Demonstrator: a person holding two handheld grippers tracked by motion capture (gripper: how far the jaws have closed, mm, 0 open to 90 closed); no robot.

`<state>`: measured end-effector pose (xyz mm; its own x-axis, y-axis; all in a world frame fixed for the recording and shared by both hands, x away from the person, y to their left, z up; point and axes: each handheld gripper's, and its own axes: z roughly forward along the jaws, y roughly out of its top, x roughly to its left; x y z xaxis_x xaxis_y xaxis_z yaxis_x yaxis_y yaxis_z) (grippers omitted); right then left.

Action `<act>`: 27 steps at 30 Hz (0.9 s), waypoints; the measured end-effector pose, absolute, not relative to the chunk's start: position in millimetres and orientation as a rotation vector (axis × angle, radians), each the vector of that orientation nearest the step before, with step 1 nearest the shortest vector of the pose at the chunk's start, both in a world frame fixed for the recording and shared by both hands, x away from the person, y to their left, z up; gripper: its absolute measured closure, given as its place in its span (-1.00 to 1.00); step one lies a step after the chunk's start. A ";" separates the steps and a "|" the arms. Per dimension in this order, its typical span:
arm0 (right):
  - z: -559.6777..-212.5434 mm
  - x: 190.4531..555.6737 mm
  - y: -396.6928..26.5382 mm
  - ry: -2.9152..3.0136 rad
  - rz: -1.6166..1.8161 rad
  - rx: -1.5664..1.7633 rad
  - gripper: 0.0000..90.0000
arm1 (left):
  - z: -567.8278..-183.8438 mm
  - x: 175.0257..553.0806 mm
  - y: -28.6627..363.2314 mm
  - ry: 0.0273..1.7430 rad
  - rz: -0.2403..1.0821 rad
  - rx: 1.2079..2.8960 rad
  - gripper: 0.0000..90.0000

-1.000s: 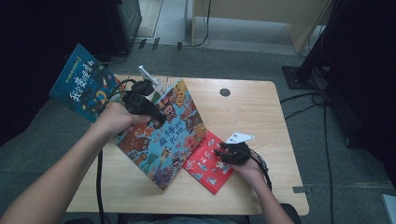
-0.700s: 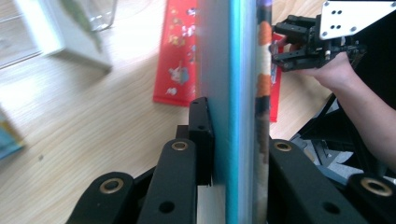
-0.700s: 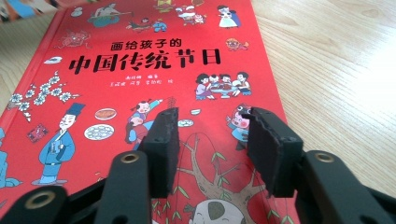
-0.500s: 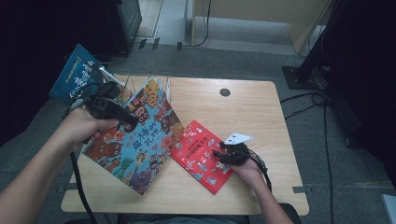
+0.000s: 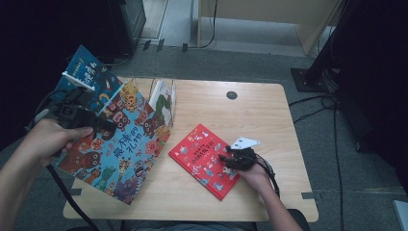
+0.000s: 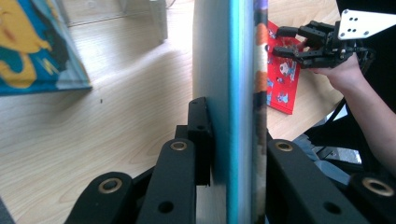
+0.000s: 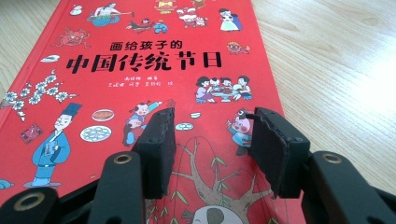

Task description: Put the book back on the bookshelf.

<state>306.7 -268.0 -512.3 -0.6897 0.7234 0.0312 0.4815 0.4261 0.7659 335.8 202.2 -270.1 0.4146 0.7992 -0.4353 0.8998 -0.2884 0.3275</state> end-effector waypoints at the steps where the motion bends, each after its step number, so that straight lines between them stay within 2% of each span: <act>1: -512.4 306.9 -267.9 2.380 1.130 1.040 0.10 | -268.9 334.9 205.0 1.448 -0.249 2.139 0.78; 20: -514.1 312.9 -265.8 2.392 1.158 1.000 0.08 | -258.8 320.6 267.2 1.597 -0.185 2.002 0.77; 27: -514.4 314.1 -265.2 2.397 1.163 0.987 0.08 | -254.1 326.0 291.9 1.683 -0.159 1.952 0.77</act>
